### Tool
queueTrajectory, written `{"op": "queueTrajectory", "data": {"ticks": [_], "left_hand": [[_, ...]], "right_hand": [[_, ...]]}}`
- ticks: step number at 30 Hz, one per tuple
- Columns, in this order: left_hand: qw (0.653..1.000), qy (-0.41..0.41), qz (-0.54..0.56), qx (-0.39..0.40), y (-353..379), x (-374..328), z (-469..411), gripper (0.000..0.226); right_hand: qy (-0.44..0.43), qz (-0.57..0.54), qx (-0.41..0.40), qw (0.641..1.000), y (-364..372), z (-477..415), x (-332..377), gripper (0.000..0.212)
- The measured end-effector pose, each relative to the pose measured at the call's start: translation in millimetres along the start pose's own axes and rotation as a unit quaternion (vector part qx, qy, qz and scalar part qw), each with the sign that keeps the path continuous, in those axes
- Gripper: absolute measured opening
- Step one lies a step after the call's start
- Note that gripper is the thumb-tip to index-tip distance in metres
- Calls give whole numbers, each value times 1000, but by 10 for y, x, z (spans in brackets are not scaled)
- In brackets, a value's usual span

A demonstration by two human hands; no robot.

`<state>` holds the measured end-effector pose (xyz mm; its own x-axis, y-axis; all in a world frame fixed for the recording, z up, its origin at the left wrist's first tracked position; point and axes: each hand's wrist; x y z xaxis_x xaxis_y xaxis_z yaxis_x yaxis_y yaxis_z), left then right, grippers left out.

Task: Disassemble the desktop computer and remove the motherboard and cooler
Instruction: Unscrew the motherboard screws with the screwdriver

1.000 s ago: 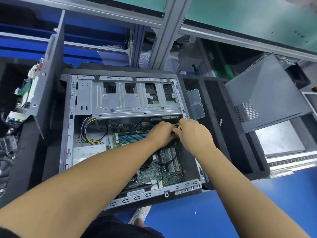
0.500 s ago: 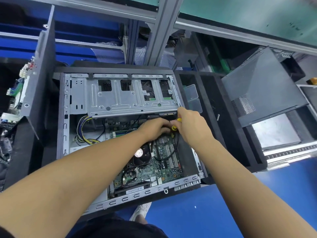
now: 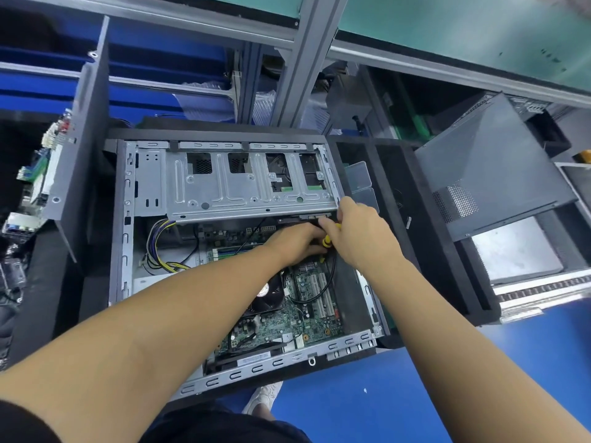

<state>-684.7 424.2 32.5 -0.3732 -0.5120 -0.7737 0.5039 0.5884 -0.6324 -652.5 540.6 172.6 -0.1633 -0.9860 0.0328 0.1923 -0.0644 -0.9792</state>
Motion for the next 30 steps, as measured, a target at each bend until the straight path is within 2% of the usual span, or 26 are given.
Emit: {"op": "queueTrajectory", "data": {"ticks": [3,10,14,16,19,21,23,27,30], "left_hand": [[1000,-9,3,9,8,-4,-36,15],[999,-8,39,-6,6,58,-3,18],[999,3,44,-10,1,22,4,8],[999,18,36,-14,3,18,11,17],[999,22,29,-14,22,34,-1,13],[999,15,31,-6,32,48,-17,20],[999,11,33,-3,20,42,-13,21],[999,17,29,24,-35,46,7,29],[999,12,15,50,-64,83,4,25]], "right_hand": [[15,19,-5,1000,-8,-11,0,32],[-67,-10,63,996,-135,-23,-63,11],[-74,-8,81,994,-135,-24,-73,13],[-64,-28,65,995,-135,-17,-58,15],[-13,-11,17,1000,-122,-22,-35,38],[3,23,-2,1000,-117,-21,-13,33],[-11,15,7,1000,-118,-24,15,16],[-46,5,37,998,-161,-47,36,9],[-77,40,36,996,-194,-67,29,17]]}}
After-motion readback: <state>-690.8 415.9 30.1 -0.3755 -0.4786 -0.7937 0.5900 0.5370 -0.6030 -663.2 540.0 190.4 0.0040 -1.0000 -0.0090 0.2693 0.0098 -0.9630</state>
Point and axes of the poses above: each hand's wrist, its own z-axis away from the middle knuckle, its own y-axis out of the palm, x = y × z, and after that the axes turned 13 degrees about y, right-handed
